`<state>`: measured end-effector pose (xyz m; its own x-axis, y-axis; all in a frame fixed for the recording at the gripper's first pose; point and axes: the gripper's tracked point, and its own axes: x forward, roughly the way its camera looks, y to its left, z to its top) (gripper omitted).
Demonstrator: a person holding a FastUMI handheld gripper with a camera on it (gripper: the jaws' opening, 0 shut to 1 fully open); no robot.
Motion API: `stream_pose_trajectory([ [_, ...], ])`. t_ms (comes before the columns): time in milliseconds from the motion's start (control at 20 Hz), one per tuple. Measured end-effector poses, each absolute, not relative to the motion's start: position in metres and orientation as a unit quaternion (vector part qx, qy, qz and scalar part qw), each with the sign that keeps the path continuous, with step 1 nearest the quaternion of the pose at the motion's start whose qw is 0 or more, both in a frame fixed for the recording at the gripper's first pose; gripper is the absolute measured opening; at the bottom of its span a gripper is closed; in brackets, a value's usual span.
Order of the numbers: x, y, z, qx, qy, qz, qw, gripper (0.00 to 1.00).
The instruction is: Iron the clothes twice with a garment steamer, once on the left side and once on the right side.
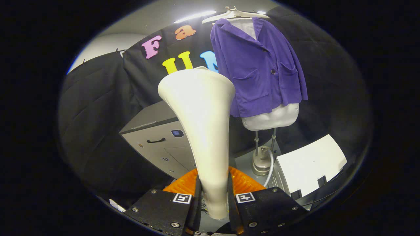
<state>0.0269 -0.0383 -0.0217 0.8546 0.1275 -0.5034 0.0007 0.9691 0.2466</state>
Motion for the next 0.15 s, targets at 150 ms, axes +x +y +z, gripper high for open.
stream_pose_trajectory([
  [150, 0.0281, -0.0393, -0.0233, 0.124, 0.271, 0.033, 0.954, 0.34],
])
